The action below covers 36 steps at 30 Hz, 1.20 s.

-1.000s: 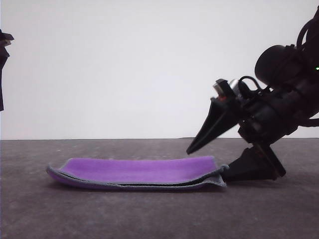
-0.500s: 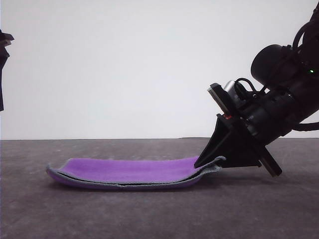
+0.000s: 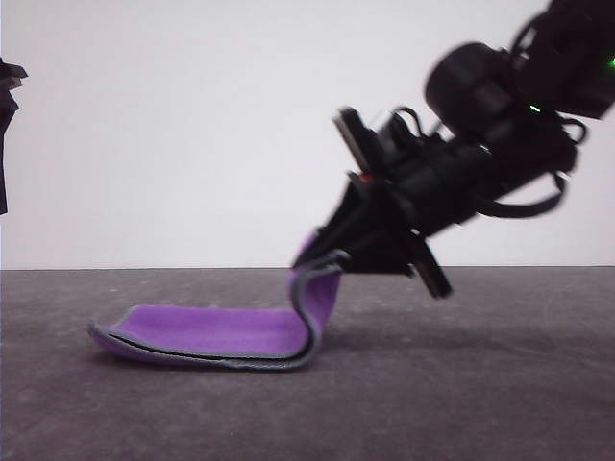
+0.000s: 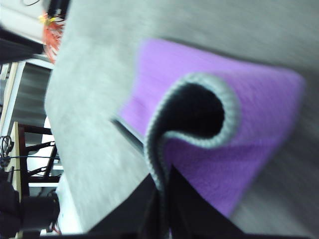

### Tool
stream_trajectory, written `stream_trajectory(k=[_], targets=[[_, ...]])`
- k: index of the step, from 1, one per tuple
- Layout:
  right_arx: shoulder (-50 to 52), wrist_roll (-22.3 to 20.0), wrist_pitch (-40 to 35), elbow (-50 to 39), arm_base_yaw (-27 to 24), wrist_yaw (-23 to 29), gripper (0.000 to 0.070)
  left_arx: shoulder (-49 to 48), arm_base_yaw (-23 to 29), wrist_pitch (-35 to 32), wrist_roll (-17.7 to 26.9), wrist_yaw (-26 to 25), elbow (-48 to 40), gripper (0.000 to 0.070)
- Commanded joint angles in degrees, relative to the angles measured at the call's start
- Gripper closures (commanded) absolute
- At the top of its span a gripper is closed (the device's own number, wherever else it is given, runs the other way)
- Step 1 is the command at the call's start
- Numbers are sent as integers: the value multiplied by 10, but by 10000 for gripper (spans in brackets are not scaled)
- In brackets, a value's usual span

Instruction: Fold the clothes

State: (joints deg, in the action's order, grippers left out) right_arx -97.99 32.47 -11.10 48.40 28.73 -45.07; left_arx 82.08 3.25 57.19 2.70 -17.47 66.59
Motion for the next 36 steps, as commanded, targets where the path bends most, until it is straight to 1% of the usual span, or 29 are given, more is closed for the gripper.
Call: stream_trajectory(k=[1, 11, 16, 20, 25, 30, 32, 35, 36], targets=[[-18, 15, -7, 22, 13, 4, 696, 4, 1, -2, -5, -2, 6, 310], [-98, 44, -6, 123, 68, 2, 696, 4, 1, -5, -4, -2, 6, 310], [-145, 52, 0, 175, 92, 1, 696, 4, 1, -9, -4, -2, 6, 310], [-167, 52, 5, 190, 101, 1, 695, 4, 1, -9, -4, -2, 6, 310], [-171, 43, 25, 190, 101, 2, 695, 4, 1, -11, -4, -2, 6, 310], [-171, 41, 25, 190, 101, 1, 693, 4, 1, -11, -4, -2, 6, 310], [-171, 39, 25, 190, 101, 0, 666, 4, 1, -11, -4, -2, 6, 310], [-171, 38, 23, 190, 102, -8, 548, 4, 1, -11, -4, -2, 6, 310], [-171, 37, 21, 190, 103, -14, 522, 4, 1, -11, -4, -2, 6, 310]])
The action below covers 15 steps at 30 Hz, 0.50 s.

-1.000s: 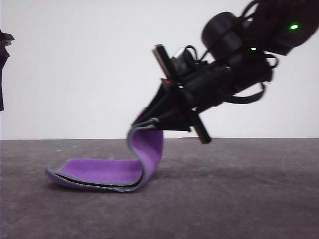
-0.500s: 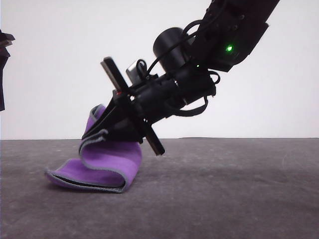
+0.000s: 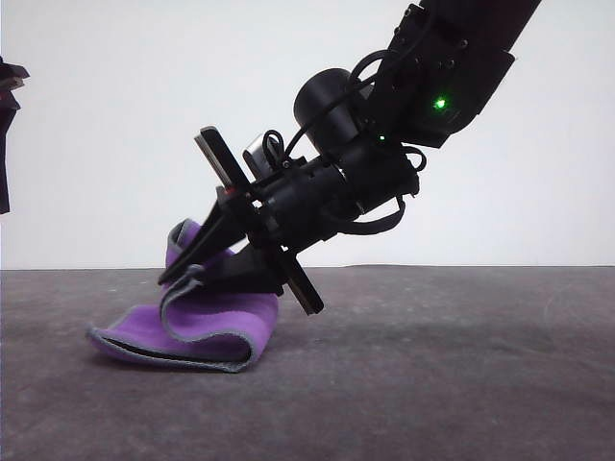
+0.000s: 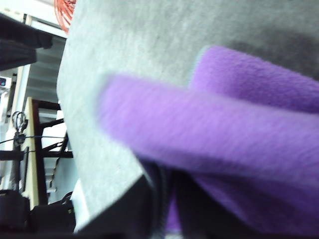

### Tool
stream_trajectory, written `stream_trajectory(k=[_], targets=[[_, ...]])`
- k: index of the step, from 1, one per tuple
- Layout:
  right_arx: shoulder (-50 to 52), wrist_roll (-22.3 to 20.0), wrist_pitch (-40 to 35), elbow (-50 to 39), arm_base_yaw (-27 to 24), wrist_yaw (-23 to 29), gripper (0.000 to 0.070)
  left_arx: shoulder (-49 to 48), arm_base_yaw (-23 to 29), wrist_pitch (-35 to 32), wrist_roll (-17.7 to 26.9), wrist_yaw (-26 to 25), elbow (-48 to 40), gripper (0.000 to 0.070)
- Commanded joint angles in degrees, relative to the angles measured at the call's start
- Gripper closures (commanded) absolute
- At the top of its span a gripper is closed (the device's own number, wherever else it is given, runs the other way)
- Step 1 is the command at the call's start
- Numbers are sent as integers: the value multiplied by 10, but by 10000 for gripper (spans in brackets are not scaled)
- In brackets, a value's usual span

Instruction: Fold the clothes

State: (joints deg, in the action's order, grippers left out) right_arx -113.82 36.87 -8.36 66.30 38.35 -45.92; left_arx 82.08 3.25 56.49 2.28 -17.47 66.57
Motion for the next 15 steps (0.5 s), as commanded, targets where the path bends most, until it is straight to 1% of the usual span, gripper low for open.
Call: stream_trajectory(k=[1, 3, 5, 13, 15], targets=[[-12, -8, -8, 11, 7, -9, 496, 4, 1, -4, 0, -2, 6, 310], [-12, -10, -10, 11, 9, -13, 453, 4, 1, -4, 0, -2, 6, 310], [-12, -10, -11, 11, 9, -13, 428, 4, 1, -4, 0, -2, 6, 310], [-12, -11, -21, 12, 9, -24, 420, 4, 1, -4, 0, -2, 6, 310], [-12, -14, -27, 13, 9, -36, 420, 4, 1, -4, 0, -2, 6, 310]])
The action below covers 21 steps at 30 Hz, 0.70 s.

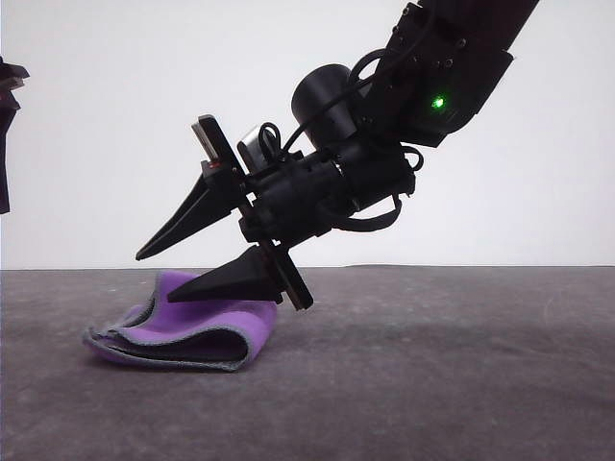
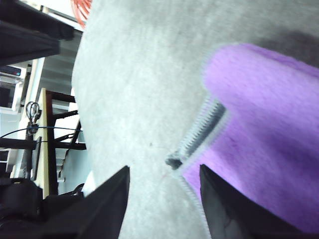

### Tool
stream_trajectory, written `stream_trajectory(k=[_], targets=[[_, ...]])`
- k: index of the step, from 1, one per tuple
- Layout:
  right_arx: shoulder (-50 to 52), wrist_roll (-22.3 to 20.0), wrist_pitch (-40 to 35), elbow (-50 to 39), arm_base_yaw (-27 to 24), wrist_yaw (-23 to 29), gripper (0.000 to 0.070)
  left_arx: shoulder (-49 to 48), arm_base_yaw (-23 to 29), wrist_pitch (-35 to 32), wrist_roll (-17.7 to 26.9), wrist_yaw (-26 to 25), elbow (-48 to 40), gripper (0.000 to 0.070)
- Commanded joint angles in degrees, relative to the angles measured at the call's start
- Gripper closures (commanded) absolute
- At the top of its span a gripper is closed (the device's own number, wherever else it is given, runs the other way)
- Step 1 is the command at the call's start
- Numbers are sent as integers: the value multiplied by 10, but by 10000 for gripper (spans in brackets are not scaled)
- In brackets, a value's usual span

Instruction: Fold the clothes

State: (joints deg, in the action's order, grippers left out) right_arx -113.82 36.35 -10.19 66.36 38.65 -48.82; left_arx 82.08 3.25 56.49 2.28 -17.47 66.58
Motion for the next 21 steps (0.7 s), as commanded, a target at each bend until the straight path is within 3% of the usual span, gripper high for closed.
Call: stream_trajectory(k=[1, 6, 12, 21], targets=[[-12, -11, -10, 14, 5, -16, 419, 4, 1, -4, 0, -2, 6, 310], [1, -42, 9, 16, -5, -26, 375, 4, 1, -4, 0, -2, 6, 310], [59, -134, 114, 16, -45, -7, 362, 4, 1, -13, 1, -2, 6, 310], [224, -313, 366, 16, -151, 164, 362, 4, 1, -21, 3, -2, 6, 310]])
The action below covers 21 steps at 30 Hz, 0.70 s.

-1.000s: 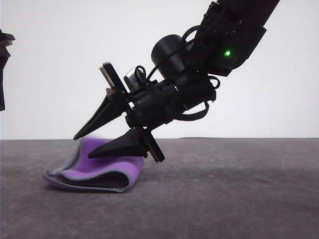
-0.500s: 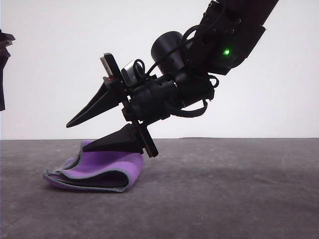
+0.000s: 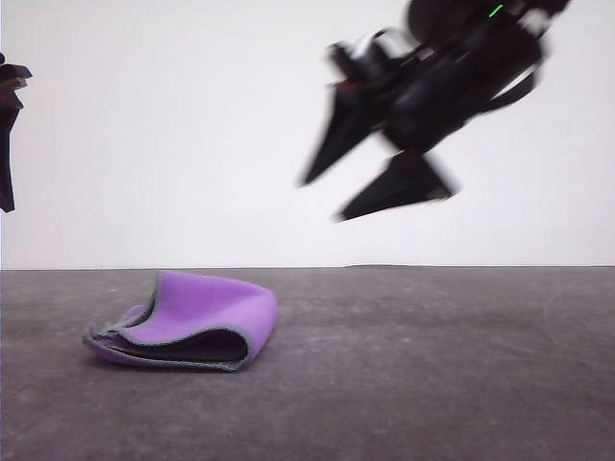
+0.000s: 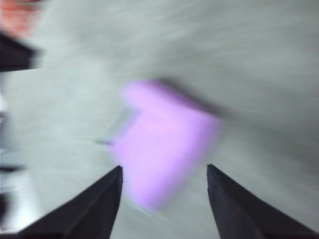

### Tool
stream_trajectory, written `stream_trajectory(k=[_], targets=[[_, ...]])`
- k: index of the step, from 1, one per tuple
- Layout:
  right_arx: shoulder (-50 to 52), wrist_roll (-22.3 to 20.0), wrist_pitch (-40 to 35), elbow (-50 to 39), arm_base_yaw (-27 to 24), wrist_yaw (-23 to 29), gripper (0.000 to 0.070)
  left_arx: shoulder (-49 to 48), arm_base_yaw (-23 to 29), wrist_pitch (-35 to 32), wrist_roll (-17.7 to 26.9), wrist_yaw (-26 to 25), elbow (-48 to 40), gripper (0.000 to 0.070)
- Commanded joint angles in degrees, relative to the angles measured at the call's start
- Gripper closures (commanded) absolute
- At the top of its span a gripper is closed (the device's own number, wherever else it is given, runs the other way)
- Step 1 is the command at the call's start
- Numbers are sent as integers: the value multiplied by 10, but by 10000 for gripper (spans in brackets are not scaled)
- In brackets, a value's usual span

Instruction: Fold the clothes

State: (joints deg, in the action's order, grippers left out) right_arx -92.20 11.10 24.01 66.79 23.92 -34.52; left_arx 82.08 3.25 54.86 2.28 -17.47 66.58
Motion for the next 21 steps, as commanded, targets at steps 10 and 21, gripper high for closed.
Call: stream_trajectory(k=[10, 21], targets=[[135, -142, 173, 2, -109, 215, 362, 4, 1, -8, 9, -1, 6, 310], [189, -145, 142, -109, -175, 211, 362, 4, 1, -7, 13, -2, 6, 310]])
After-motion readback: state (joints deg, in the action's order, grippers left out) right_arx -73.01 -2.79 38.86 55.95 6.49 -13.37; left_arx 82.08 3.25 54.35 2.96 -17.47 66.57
